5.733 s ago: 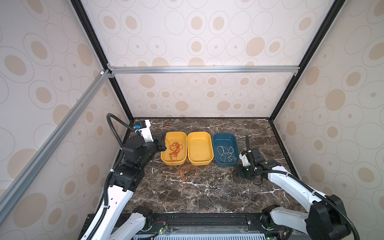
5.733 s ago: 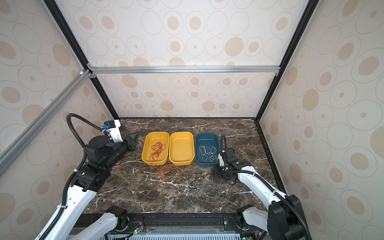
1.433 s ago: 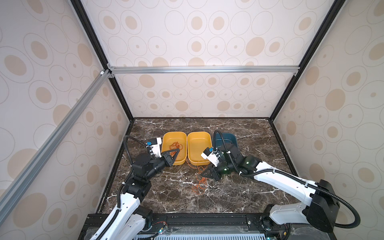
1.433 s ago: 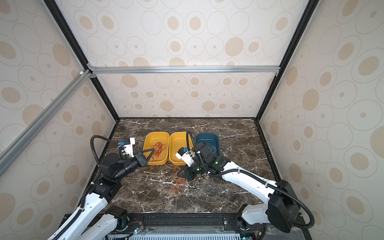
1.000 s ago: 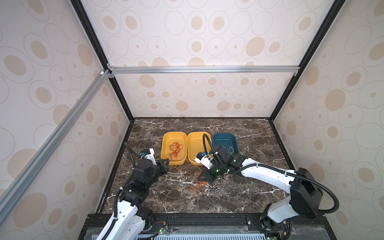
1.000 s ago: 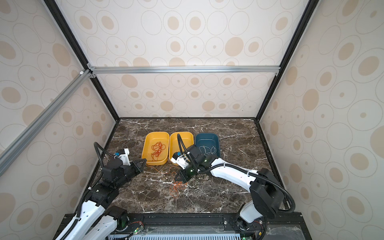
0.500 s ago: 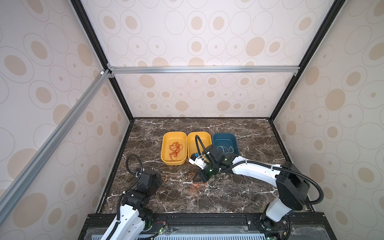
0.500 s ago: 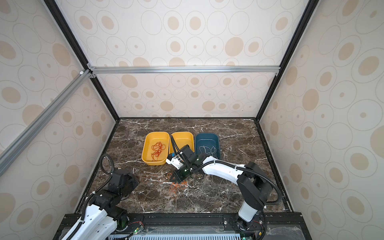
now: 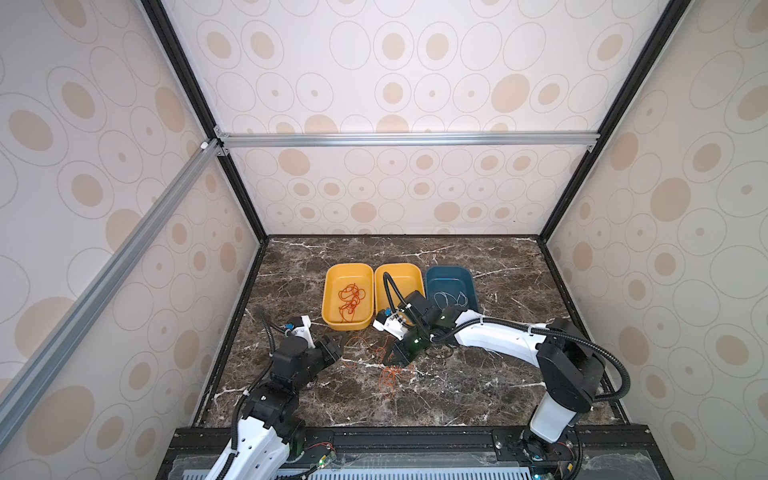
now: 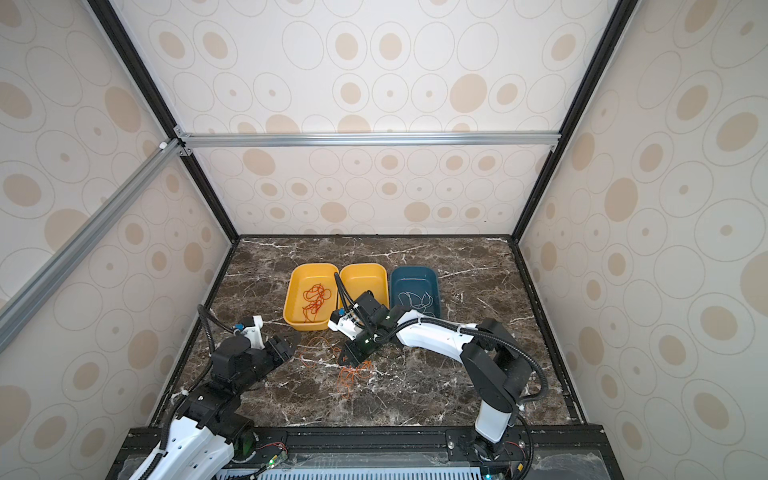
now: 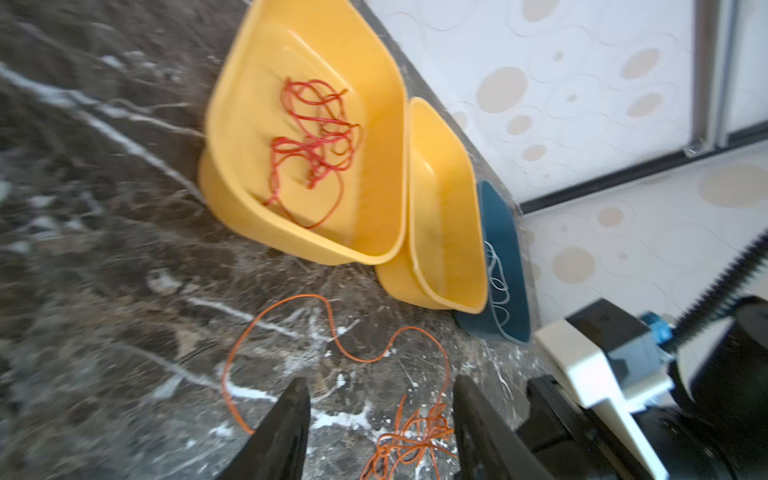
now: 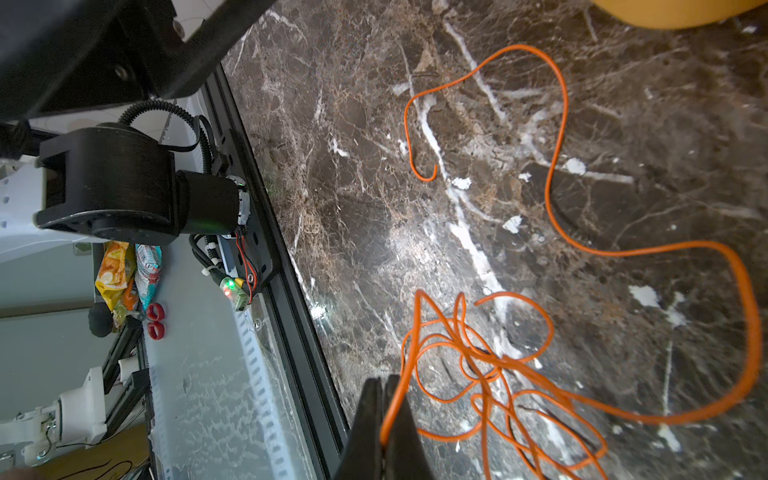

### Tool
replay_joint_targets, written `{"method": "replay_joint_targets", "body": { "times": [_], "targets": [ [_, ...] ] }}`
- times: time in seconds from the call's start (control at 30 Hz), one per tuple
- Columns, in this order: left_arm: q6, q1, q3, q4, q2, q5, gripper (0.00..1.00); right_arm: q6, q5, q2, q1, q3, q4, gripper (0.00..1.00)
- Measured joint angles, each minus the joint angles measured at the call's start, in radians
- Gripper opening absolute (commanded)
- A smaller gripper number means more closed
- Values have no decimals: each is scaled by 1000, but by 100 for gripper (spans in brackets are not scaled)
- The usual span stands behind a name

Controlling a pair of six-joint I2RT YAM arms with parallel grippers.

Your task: Untangle the cables

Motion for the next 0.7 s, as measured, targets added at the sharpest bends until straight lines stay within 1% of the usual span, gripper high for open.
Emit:
{"method": "replay_joint_targets", "body": {
  "times": [0.07,0.2,0.37,0.47,0.7],
  "targets": [
    [11,-36,-19,59,28,39,52,-1,-13,0,-3,0,0,0],
    [34,-144,-39,167,120,84,48,1,-43,0,-11,0,4,0],
    [62,-243,-42,234,222,83,46,9,-74,0,-22,0,13,0],
    [70,-267,-54,260,232,72,45,13,-89,0,-25,0,13,0],
    [85,-272,-78,303,243,49,43,13,-111,6,-28,0,13,0]
  ]
}}
